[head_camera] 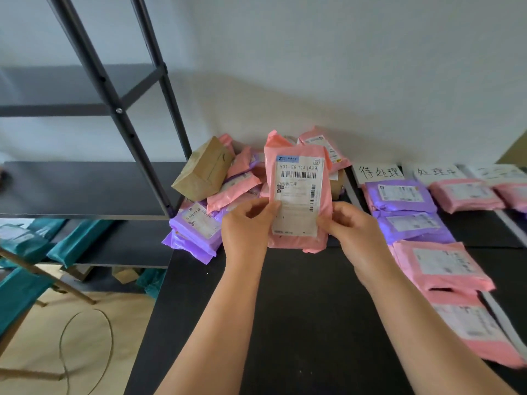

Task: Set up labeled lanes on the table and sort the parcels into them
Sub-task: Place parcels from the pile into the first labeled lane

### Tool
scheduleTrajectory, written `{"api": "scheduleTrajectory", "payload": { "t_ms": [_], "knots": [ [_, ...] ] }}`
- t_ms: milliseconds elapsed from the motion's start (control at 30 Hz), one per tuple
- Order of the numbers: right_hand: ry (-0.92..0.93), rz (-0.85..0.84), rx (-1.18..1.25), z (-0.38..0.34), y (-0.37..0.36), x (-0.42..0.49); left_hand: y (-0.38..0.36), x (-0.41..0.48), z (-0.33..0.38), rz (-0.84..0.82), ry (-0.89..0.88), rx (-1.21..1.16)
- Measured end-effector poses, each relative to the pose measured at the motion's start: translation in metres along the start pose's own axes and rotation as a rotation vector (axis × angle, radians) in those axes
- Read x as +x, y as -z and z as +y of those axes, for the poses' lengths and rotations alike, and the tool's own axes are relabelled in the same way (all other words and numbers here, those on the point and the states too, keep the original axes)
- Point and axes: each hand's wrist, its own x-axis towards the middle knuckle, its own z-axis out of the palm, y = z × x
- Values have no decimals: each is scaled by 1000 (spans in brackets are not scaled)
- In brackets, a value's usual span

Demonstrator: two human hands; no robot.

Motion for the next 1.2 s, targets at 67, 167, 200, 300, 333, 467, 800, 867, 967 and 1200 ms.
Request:
{"api": "scheduleTrajectory", "payload": {
  "t_ms": [67, 167, 200, 300, 333, 467, 800, 867, 967, 1200],
  "knots": [
    [18, -14, 16, -6, 1, -5, 3, -3, 8, -20, 11, -65],
    [39, -16, -1, -12, 3, -11, 9, -8, 15, -69, 5, -128],
    [47, -2, -10, -15, 3, -13, 11, -9, 18, -81, 3, -135],
    [85, 61, 20, -30, 8, -17, 15, -14, 23, -131, -8, -171],
    [95, 90, 39, -36, 9, -17, 16, -16, 25, -153, -9, -187],
    [118, 230, 49, -45, 13, -12, 18, -21, 29, -276, 14, -266],
    [171, 351, 156, -56, 14, -22, 20, -23, 40, -393, -7, -298],
    [168, 345, 175, -58, 16, -23, 20, -23, 42, -407, -23, -299],
    [142, 340, 190, -60, 19, -24, 21, -21, 43, -417, -29, -300],
    [125, 298, 146, -64, 19, -25, 20, -21, 42, -420, -5, -334]
  ]
}}
